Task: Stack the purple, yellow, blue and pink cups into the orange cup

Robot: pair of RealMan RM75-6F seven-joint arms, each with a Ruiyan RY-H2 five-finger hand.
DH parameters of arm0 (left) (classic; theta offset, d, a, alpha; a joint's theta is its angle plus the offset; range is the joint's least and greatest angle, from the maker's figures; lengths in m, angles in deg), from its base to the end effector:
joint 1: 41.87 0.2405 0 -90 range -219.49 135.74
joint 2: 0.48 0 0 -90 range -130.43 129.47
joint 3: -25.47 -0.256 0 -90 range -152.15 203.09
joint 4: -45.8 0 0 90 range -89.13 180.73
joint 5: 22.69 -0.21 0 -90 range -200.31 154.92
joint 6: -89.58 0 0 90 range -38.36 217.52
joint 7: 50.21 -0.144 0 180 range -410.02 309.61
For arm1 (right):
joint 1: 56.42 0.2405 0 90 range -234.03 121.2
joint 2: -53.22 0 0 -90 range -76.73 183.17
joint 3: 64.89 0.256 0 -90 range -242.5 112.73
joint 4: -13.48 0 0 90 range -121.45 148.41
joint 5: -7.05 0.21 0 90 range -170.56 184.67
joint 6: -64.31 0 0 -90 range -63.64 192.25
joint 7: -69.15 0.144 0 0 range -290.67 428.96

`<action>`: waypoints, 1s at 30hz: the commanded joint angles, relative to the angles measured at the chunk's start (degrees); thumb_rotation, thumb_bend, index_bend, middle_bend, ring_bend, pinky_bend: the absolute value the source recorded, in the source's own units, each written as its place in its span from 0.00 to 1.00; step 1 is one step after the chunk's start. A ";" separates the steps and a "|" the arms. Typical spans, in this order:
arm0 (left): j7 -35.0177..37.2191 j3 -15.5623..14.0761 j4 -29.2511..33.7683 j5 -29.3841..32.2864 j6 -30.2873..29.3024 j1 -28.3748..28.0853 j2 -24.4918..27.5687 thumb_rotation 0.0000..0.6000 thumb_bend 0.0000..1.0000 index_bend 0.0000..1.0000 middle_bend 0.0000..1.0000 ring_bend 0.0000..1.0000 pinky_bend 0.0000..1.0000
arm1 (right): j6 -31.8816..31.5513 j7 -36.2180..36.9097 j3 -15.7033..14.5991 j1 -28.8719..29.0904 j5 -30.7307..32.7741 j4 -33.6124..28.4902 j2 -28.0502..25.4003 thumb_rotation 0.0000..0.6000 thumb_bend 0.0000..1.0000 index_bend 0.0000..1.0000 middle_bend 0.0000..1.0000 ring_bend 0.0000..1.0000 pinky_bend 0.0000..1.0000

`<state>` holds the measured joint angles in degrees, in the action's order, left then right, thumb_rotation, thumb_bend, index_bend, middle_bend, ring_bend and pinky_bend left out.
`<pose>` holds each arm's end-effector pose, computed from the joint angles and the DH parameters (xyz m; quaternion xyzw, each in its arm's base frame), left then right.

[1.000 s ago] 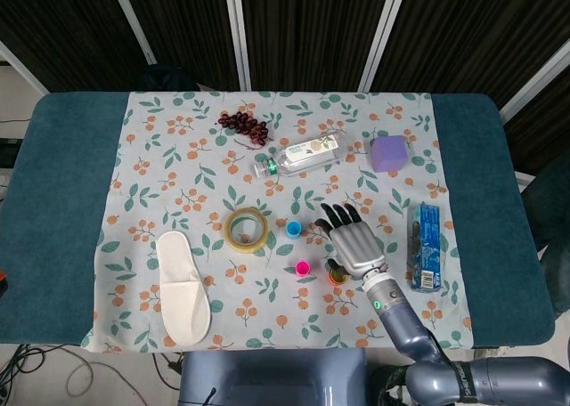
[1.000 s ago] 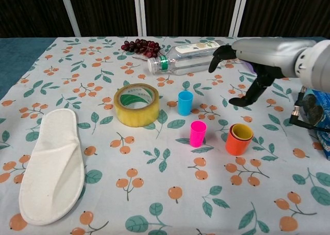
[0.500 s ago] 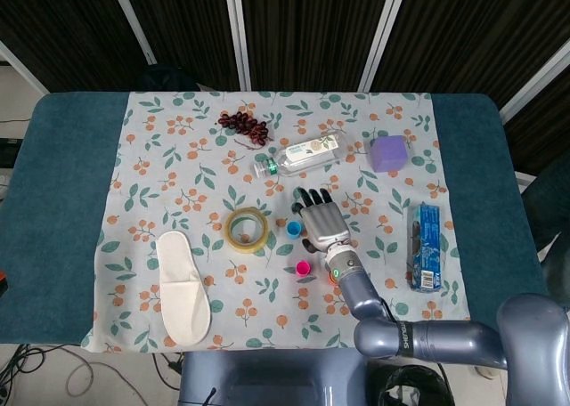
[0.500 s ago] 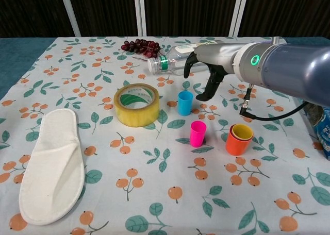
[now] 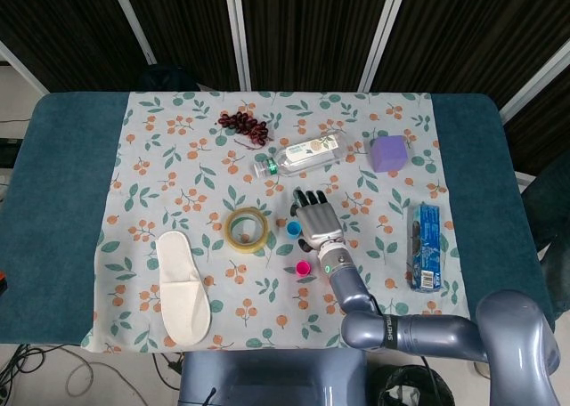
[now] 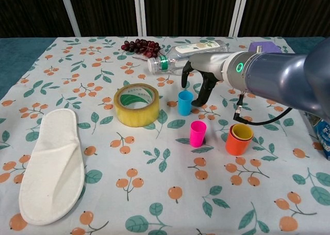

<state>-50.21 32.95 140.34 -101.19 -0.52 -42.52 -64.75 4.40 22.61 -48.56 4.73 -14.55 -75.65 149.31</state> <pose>-0.3225 0.1711 0.1846 -0.4977 -0.3974 -0.4047 0.6562 -0.0597 -0.3631 -0.0542 0.7347 -0.4384 0.2743 0.4391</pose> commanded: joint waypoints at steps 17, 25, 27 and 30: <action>0.07 0.09 0.05 0.23 0.09 0.01 0.15 1.00 0.80 0.19 0.02 0.00 0.00 | 0.44 2.62 0.04 0.58 -1.11 3.51 2.43 1.00 0.39 0.41 0.00 0.01 0.05; 0.18 0.11 -0.04 0.23 0.06 0.02 0.16 1.00 0.80 0.19 0.02 0.00 0.00 | 0.22 3.10 0.42 0.83 -1.10 4.50 3.22 1.00 0.39 0.45 0.00 0.03 0.07; 0.21 0.10 -0.05 0.25 0.08 0.02 0.17 1.00 0.80 0.19 0.02 0.00 0.00 | -0.11 3.37 0.63 0.79 -1.23 4.53 3.38 1.00 0.39 0.47 0.00 0.03 0.12; 0.22 0.11 -0.04 0.22 0.10 0.00 0.17 1.00 0.80 0.19 0.02 0.00 0.00 | -0.76 3.59 0.79 0.74 -1.51 4.69 3.69 1.00 0.39 0.48 0.00 0.03 0.21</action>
<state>-49.99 33.05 140.30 -100.97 -0.42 -42.52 -64.58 3.73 26.14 -47.81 5.49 -15.99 -71.00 152.92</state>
